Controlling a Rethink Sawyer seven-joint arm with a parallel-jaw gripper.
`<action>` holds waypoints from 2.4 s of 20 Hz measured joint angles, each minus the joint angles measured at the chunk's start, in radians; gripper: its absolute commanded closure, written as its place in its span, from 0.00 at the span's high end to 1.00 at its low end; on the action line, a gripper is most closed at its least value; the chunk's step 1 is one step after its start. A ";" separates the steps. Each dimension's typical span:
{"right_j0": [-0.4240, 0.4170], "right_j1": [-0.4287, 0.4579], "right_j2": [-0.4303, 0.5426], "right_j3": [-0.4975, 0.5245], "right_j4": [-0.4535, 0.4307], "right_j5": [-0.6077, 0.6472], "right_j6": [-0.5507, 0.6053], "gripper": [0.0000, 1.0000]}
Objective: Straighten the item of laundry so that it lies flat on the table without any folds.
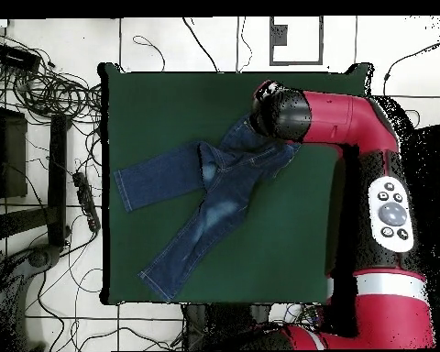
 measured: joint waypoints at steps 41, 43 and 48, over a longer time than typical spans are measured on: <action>0.026 0.234 0.000 -0.046 -0.050 -0.141 0.000 0.00; 0.029 0.240 0.000 -0.051 -0.050 -0.143 0.000 0.00; 0.042 0.251 -0.004 -0.068 -0.051 -0.149 0.000 0.00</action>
